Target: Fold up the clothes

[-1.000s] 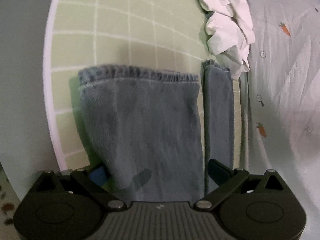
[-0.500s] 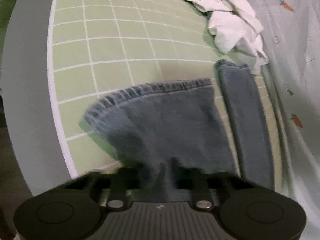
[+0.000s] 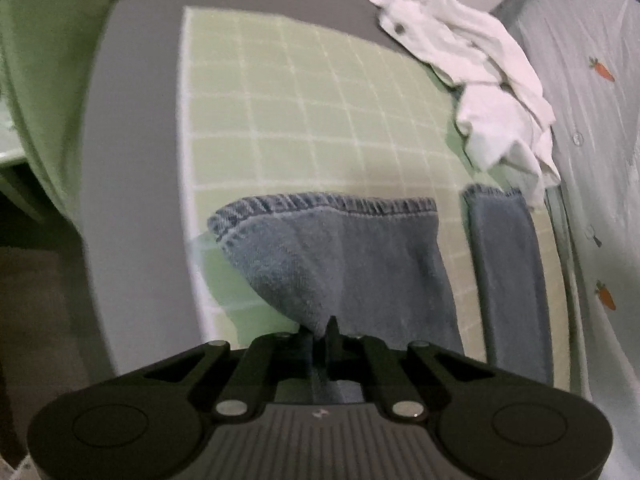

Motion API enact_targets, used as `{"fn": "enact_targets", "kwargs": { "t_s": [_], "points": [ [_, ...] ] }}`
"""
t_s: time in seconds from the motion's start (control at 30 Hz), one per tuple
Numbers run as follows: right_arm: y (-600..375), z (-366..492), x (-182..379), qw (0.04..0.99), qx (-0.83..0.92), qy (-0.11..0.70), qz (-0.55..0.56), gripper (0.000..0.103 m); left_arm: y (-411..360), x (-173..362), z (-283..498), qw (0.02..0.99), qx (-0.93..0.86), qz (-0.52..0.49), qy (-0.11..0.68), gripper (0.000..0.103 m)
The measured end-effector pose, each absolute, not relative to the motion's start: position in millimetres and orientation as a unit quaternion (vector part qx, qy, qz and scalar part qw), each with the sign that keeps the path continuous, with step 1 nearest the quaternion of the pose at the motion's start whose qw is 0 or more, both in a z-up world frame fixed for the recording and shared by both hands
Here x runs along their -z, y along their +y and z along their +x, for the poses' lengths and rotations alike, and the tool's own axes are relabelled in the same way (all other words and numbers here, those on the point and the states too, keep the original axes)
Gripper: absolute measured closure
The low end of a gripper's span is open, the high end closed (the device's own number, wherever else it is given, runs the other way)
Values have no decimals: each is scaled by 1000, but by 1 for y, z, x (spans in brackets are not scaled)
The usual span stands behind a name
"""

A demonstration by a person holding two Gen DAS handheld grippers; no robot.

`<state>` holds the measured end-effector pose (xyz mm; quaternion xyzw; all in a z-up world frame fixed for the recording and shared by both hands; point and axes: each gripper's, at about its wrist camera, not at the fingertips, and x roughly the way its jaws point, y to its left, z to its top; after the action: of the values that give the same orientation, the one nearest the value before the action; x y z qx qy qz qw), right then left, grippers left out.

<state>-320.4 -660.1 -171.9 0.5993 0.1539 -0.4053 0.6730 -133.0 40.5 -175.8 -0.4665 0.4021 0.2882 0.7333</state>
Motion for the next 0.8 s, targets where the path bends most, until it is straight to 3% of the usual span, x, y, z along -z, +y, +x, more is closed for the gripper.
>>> {"fn": "enact_targets", "kwargs": {
  "t_s": [0.3, 0.63, 0.8],
  "points": [
    [-637, -327, 140, 697, 415, 192, 553, 95, 45, 126, -152, 760, -307, -436, 371, 98],
    [-643, -270, 76, 760, 412, 168, 473, 95, 11, 62, -65, 822, -255, -392, 324, 98],
    [-656, -222, 66, 773, 413, 167, 451, 95, -10, 69, 24, 832, -221, -380, 338, 98]
  ]
}}
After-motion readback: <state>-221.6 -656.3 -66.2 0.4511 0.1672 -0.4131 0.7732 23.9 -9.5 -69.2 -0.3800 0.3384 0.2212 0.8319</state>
